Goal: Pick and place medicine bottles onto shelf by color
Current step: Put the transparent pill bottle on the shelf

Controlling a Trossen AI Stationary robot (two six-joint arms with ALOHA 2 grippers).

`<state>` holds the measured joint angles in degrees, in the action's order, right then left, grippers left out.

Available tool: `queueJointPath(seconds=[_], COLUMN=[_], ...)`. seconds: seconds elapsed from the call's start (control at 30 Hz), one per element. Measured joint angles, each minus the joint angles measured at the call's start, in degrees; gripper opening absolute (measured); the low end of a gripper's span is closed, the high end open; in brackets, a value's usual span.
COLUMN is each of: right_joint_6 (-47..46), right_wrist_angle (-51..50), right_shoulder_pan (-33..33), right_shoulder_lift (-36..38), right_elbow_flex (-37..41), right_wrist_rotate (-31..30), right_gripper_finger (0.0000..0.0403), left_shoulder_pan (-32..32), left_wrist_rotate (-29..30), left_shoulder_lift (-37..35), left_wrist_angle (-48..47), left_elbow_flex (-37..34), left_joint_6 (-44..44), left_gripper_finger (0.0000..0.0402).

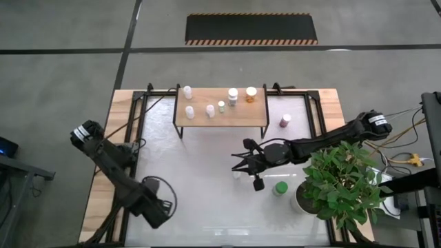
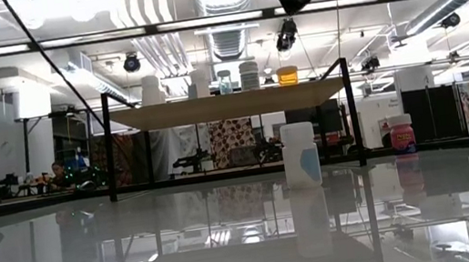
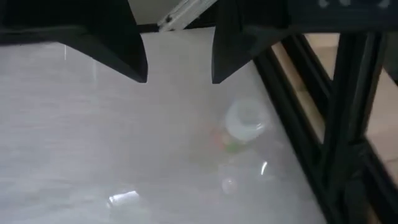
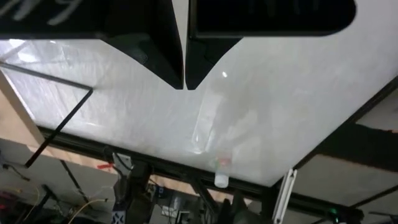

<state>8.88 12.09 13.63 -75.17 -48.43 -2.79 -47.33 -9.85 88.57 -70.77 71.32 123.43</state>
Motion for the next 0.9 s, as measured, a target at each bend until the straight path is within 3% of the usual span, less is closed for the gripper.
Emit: queueJointPath(seconds=[0.33, 0.9], right_joint_6=[-0.1, -1.4], right_wrist_angle=[0.0, -1.7], right_shoulder_pan=[0.0, 0.0], right_shoulder_lift=[-0.7, -0.7], right_elbow_flex=[0.0, 0.0], right_wrist_rotate=[0.0, 0.0], right_gripper_finger=[0.0009, 0.0009], left_shoulder_pan=[-4.2, -5.8], left_wrist_rotate=[-0.1, -3.4], left_shoulder_lift=[-0.1, 0.4], left_wrist_angle=[0.2, 10.2], left_elbow_flex=[-7.1, -15.4], left_joint_6=[8.2, 7.6], left_gripper_finger=[0.0233, 0.0234])
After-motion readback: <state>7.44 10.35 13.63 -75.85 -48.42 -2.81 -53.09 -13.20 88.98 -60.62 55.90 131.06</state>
